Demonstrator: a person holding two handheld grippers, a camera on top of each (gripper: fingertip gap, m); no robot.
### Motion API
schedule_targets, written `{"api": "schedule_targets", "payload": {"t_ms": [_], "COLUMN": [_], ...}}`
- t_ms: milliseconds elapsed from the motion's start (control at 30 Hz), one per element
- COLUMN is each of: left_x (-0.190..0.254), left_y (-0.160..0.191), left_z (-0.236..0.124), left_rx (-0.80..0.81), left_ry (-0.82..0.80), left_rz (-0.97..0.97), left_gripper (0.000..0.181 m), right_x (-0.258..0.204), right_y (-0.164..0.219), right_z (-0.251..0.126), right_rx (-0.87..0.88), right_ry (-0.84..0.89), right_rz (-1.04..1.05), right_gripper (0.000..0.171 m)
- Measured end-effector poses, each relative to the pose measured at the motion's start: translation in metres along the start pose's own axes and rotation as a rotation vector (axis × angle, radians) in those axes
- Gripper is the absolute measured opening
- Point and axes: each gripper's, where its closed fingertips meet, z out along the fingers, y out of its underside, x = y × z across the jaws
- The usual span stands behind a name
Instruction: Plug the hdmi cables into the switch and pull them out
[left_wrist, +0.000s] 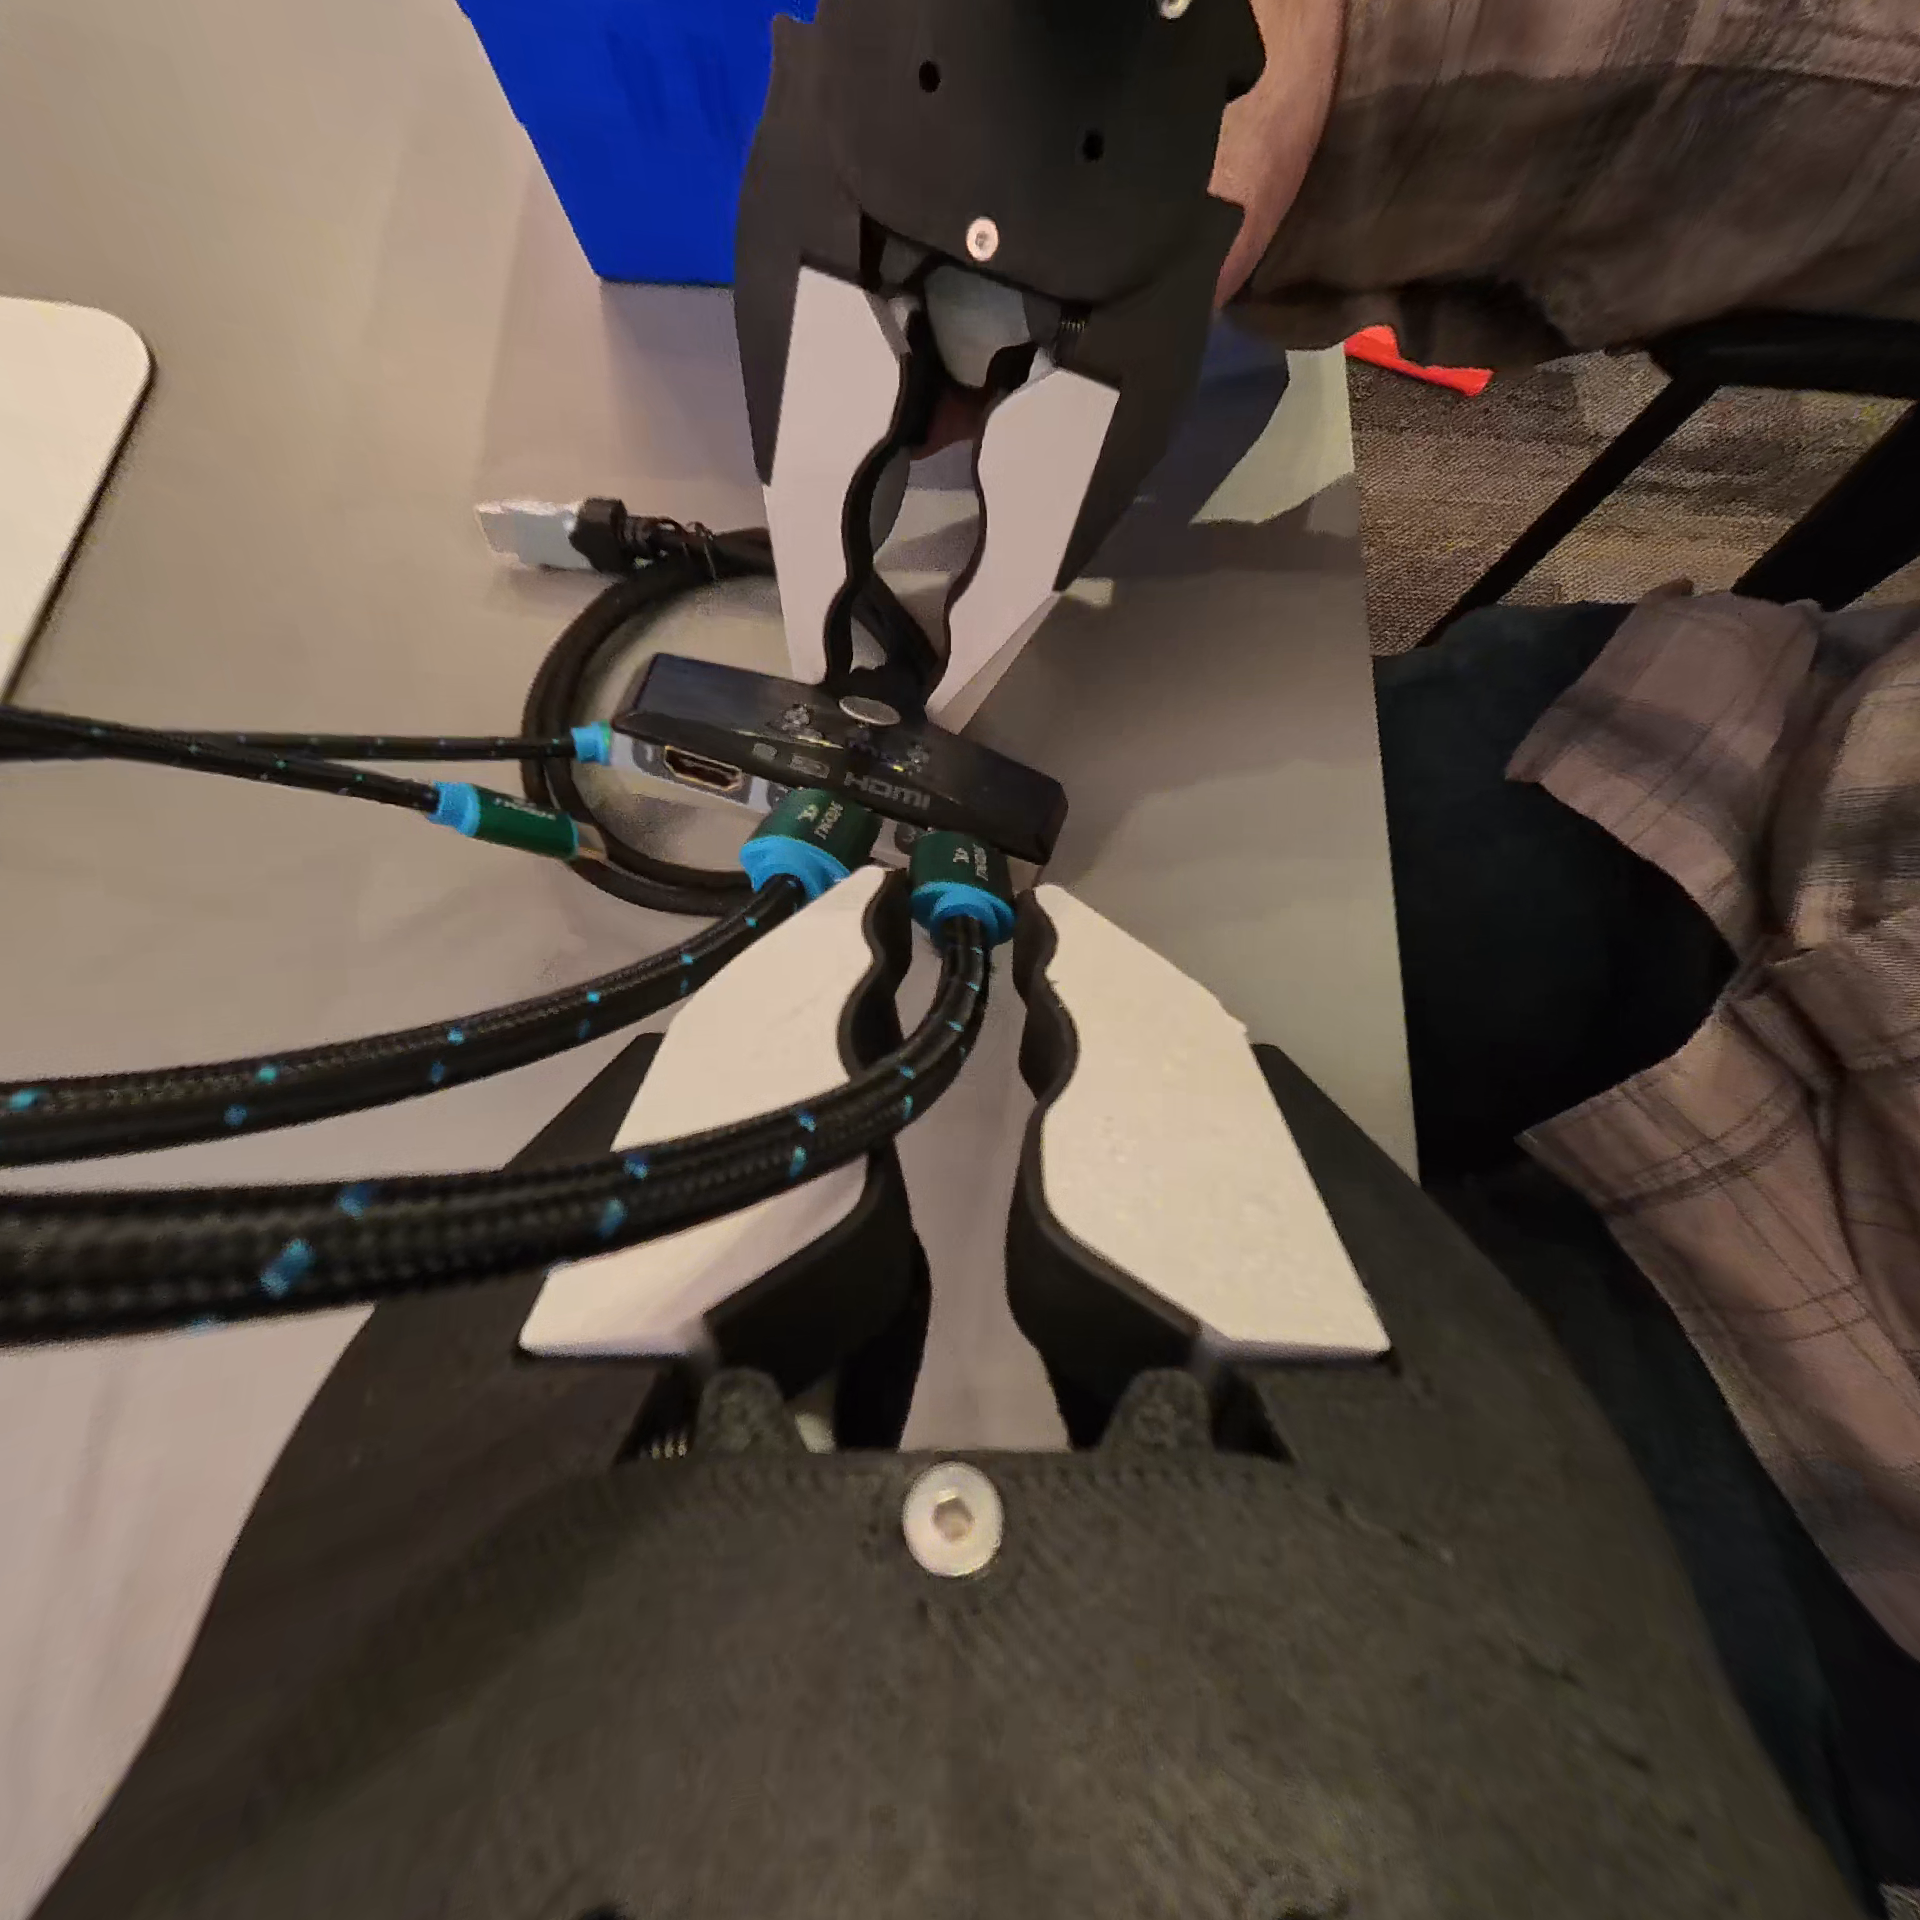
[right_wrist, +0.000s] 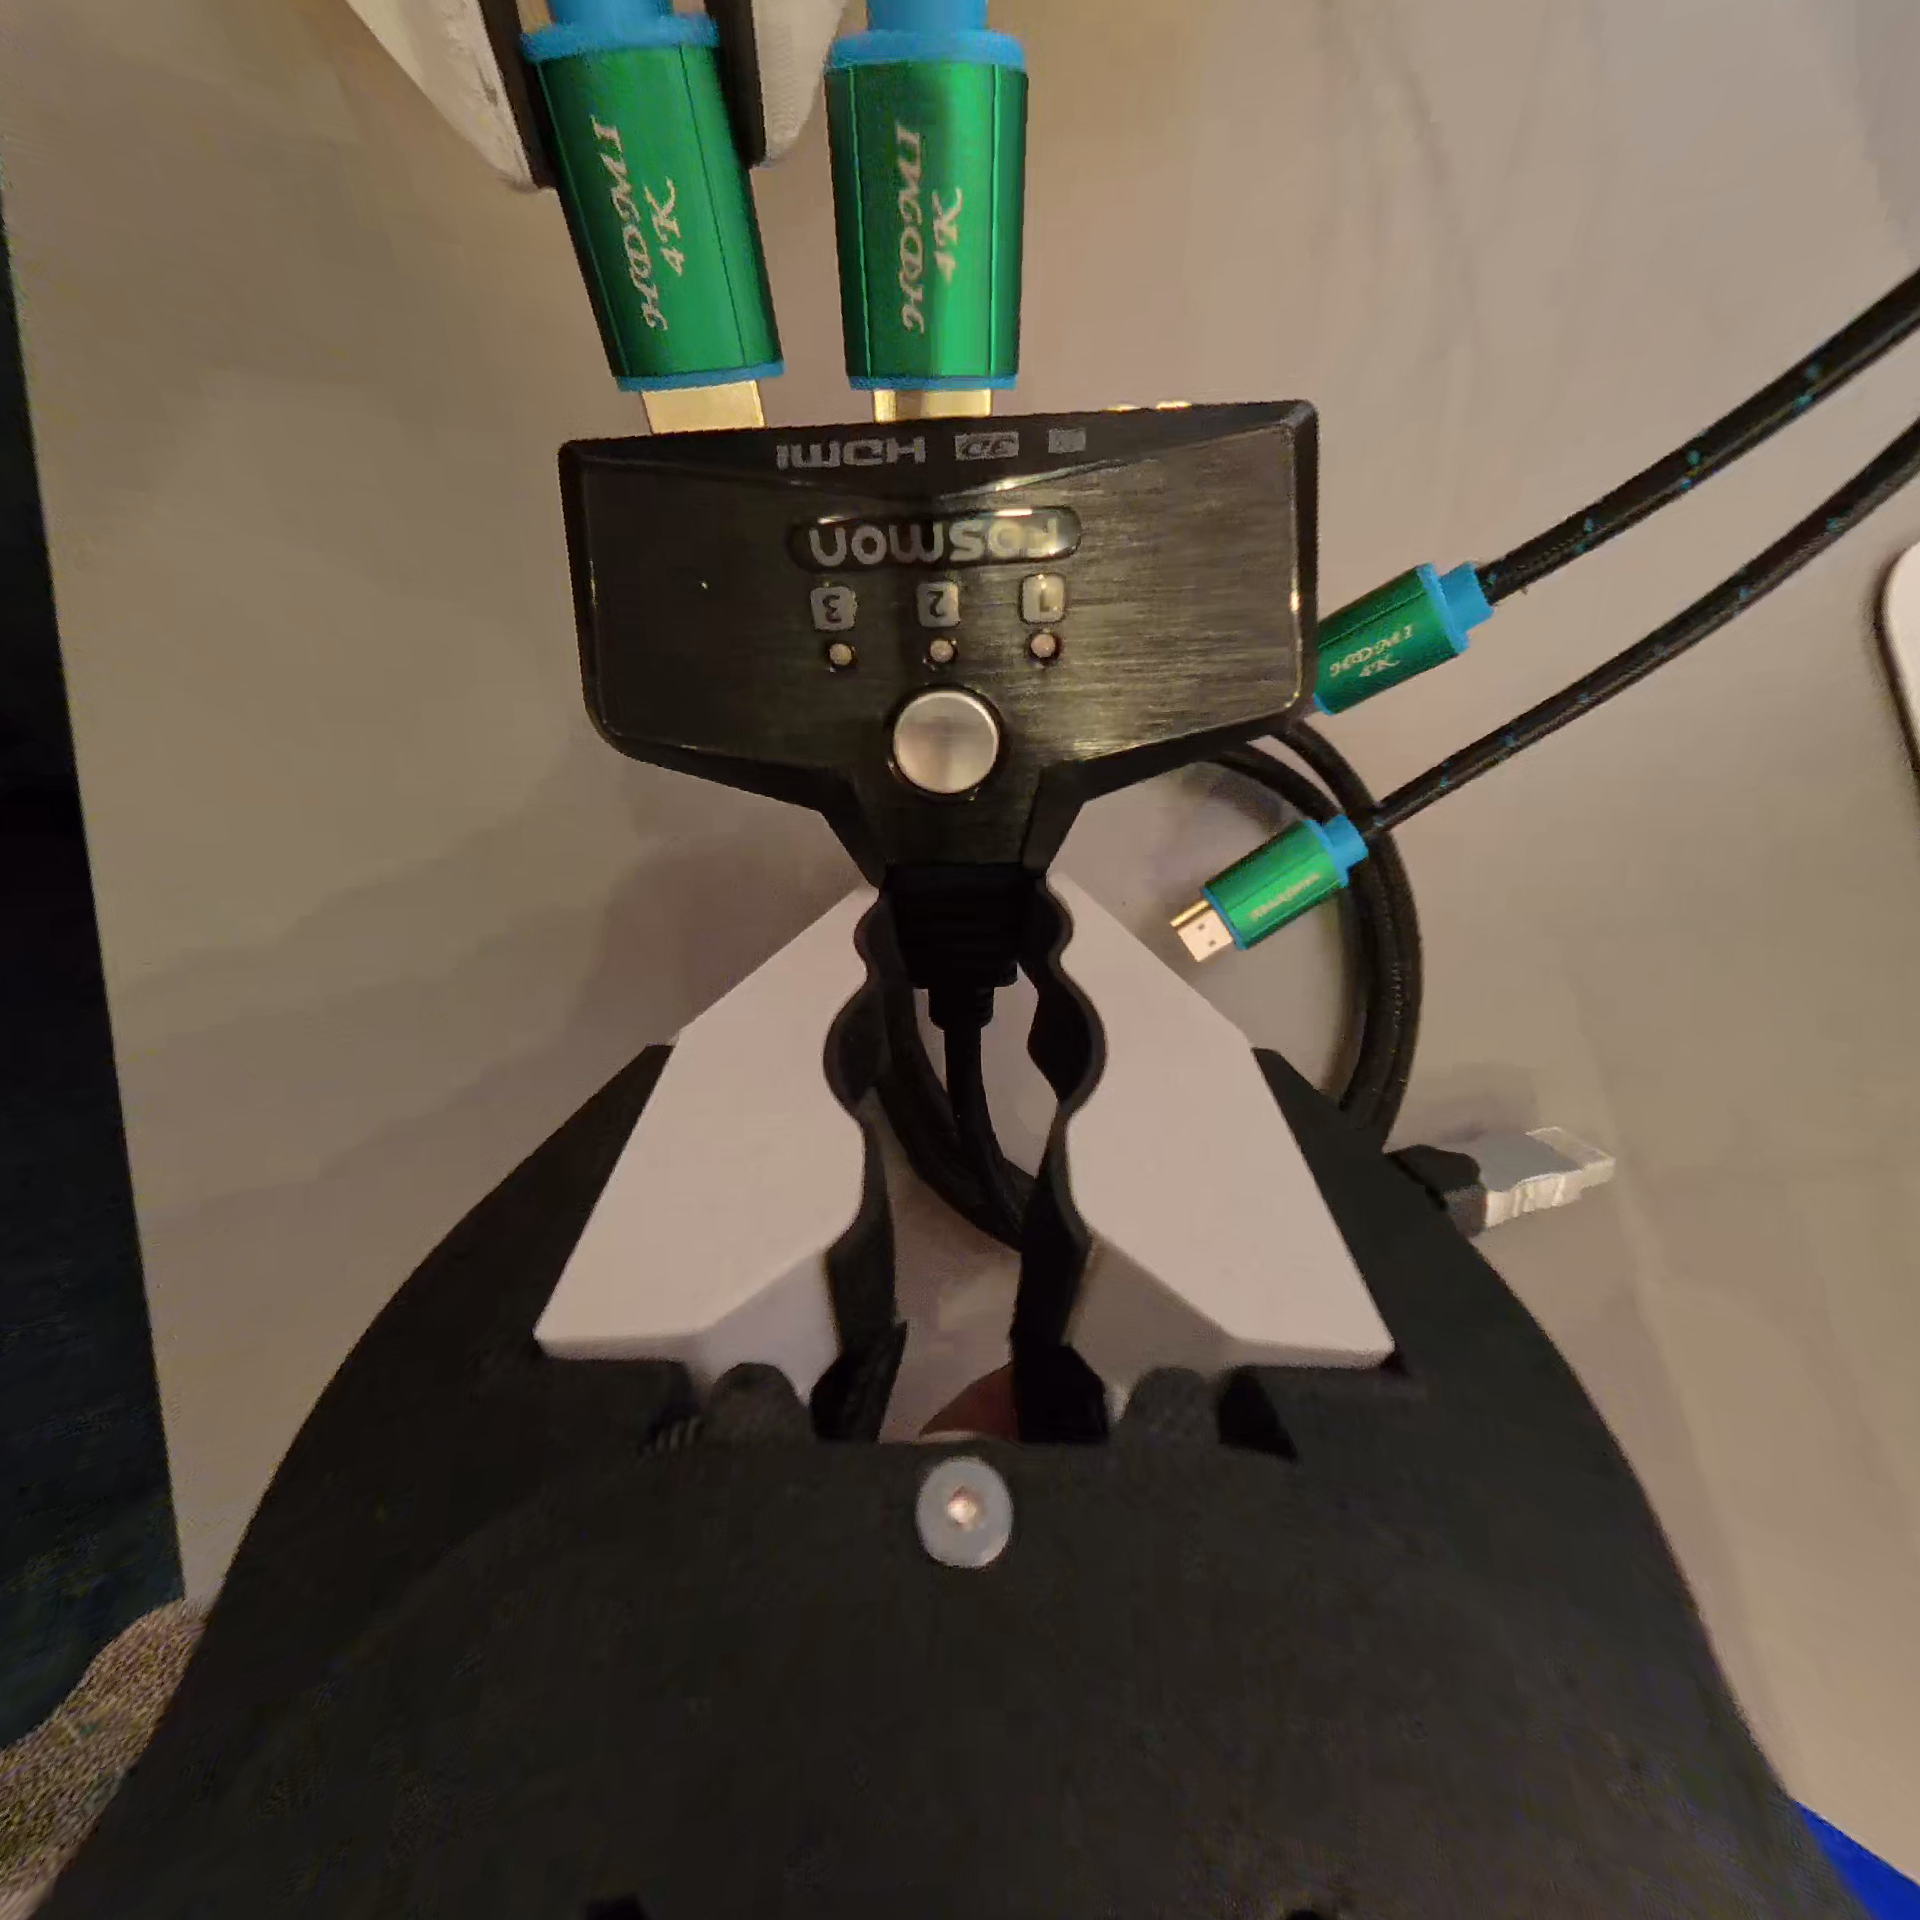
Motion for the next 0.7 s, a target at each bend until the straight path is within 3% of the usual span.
{"api": "schedule_targets", "payload": {"t_ms": [167,333,700], "left_x": [-0.005,-0.011,-0.015], "left_y": [0.012,0.030,0.020], "left_z": [0.010,0.022,0.027], "left_rx": [0.004,-0.092,-0.063], "left_ry": [0.024,-0.019,-0.049], "left_rz": [-0.053,-0.073,-0.124], "left_gripper": [0.018,0.018,0.018], "right_x": [0.001,0.005,0.013], "right_y": [0.010,0.019,0.020], "right_z": [0.008,0.014,0.011], "right_rx": [-0.018,-0.050,0.039], "right_ry": [-0.006,0.021,0.033], "right_rz": [0.009,0.018,0.091], "right_gripper": [0.020,0.019,0.020]}}
